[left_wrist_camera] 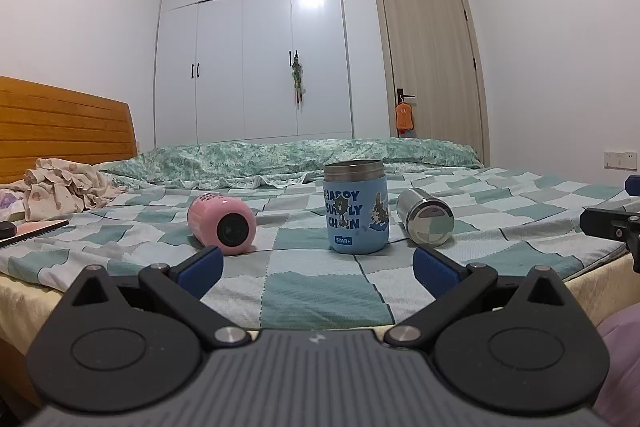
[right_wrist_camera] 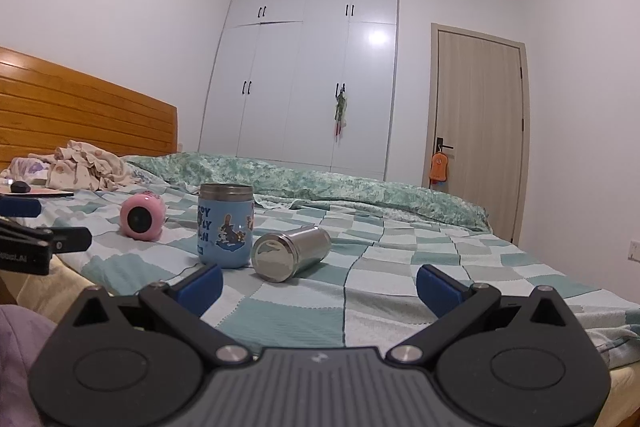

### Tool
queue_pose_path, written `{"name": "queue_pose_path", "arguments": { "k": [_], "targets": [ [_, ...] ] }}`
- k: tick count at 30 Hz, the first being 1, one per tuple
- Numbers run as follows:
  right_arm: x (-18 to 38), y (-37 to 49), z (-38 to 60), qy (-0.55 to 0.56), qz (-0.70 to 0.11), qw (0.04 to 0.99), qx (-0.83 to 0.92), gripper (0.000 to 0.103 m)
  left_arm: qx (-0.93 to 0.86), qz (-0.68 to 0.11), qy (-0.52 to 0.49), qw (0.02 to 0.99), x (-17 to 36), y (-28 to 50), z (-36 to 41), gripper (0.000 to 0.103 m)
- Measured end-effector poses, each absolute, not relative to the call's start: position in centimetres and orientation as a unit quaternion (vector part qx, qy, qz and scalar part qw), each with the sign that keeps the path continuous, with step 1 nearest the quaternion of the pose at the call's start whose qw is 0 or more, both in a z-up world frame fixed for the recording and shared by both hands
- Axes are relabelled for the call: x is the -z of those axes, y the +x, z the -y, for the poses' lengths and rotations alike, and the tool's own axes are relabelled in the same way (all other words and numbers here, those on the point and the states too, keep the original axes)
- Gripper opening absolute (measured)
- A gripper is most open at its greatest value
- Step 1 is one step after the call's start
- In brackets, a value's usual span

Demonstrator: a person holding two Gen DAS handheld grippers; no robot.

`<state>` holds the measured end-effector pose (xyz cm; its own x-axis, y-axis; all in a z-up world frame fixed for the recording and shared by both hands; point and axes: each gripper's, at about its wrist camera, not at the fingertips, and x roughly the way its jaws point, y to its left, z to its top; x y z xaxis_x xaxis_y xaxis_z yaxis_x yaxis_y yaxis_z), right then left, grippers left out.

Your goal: Flip cup upright

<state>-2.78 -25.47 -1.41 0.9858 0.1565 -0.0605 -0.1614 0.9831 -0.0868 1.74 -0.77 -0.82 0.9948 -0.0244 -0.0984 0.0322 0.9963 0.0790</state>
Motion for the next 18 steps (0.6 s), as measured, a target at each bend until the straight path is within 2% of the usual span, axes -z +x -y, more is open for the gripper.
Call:
{"name": "queue_pose_path", "arguments": {
  "k": [18],
  "targets": [
    [1.42,-2.76,25.52,-0.045,-0.027,0.995,-0.08,0.103,0.015,-0.045,0.042,0.998,0.81,1.7,0.86,0.103]
  ]
}}
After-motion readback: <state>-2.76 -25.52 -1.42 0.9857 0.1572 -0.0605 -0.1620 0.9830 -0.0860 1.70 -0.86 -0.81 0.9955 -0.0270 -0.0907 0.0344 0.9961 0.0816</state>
